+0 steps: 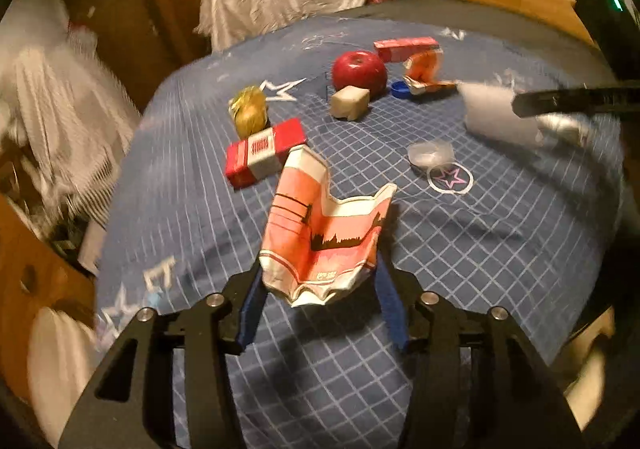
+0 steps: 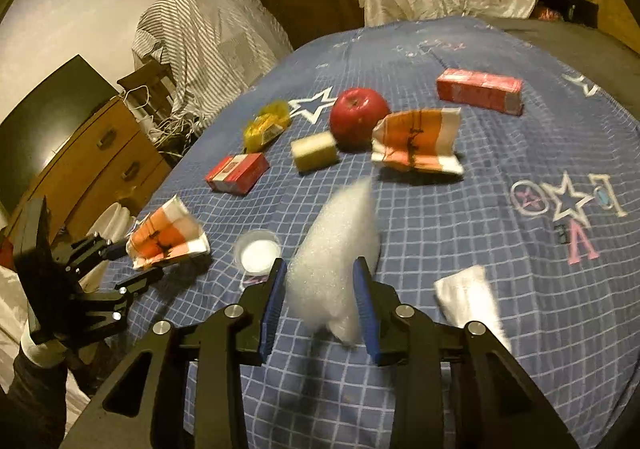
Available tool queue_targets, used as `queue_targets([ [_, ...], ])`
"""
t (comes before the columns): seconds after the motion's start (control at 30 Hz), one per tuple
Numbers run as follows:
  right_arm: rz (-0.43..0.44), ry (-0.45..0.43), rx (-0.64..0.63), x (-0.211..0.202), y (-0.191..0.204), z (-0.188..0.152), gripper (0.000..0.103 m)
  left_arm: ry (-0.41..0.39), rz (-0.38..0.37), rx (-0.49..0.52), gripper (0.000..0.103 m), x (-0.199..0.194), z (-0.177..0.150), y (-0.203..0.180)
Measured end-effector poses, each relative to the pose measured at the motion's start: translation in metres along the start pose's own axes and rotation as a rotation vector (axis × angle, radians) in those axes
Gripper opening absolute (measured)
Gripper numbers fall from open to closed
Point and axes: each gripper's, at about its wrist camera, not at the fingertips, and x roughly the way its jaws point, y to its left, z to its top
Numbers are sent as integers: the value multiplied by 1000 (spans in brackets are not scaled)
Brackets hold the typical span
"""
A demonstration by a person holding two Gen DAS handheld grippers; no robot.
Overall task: Collect trash
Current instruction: 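Release the foam sheet and grasp the clear plastic cup with the right tool, then carry the paper wrapper and plastic cup in both tools over the white bucket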
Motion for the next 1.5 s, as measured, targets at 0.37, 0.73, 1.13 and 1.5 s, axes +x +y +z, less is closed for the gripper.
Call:
queue_targets([
  [0.37, 129, 37, -255, 11, 60, 20, 50, -40, -21, -76, 79, -9, -14, 15],
  [0.73, -35, 226, -376, 91, 60, 24, 50, 92, -5, 11, 73, 46, 3, 13],
  [1.13, 3, 129, -327, 80, 63, 13, 41, 59, -98, -206, 38, 39, -6, 31],
  [1.5, -74, -186, -249, -29, 67, 13, 41, -180, -23, -325, 38, -48, 13, 9],
])
